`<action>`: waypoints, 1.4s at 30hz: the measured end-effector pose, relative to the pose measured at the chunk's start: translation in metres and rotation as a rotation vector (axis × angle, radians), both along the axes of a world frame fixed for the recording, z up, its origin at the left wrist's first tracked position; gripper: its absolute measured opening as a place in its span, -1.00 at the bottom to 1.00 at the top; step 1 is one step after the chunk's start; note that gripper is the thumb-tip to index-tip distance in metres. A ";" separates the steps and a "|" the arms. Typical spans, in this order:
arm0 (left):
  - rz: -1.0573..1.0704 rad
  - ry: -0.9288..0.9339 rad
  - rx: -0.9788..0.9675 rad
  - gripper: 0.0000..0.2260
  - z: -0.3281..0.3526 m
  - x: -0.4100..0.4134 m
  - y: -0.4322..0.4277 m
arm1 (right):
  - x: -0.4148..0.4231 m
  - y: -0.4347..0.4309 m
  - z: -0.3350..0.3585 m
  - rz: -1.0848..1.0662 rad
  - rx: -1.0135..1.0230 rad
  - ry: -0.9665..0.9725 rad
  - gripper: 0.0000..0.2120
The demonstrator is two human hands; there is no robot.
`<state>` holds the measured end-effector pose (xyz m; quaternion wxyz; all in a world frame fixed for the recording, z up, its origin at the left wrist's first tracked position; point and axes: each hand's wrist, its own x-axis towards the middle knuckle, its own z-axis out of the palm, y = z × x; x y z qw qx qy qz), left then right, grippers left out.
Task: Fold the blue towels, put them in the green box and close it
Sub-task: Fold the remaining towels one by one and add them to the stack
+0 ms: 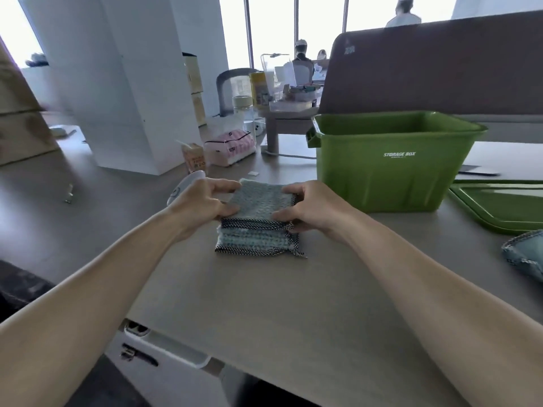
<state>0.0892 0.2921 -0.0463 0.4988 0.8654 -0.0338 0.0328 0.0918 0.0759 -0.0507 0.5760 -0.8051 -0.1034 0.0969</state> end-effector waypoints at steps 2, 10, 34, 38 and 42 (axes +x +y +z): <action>0.010 0.004 0.104 -0.54 -0.005 0.002 0.003 | 0.001 0.001 -0.003 0.012 -0.088 -0.011 -0.35; 0.012 -0.028 0.394 -0.69 -0.019 0.002 0.012 | 0.007 0.001 -0.015 0.039 -0.381 -0.129 -0.26; -0.238 -0.490 0.253 -0.93 -0.008 -0.028 -0.201 | -0.071 -0.166 0.017 -0.350 -0.411 -0.410 -0.79; -0.369 -0.478 0.249 -0.91 -0.014 -0.036 -0.251 | -0.092 -0.219 0.027 -0.427 -0.544 -0.403 -0.75; -0.444 -0.406 0.258 -0.82 -0.023 -0.038 -0.302 | -0.121 -0.277 0.030 -0.542 -0.631 -0.338 -0.88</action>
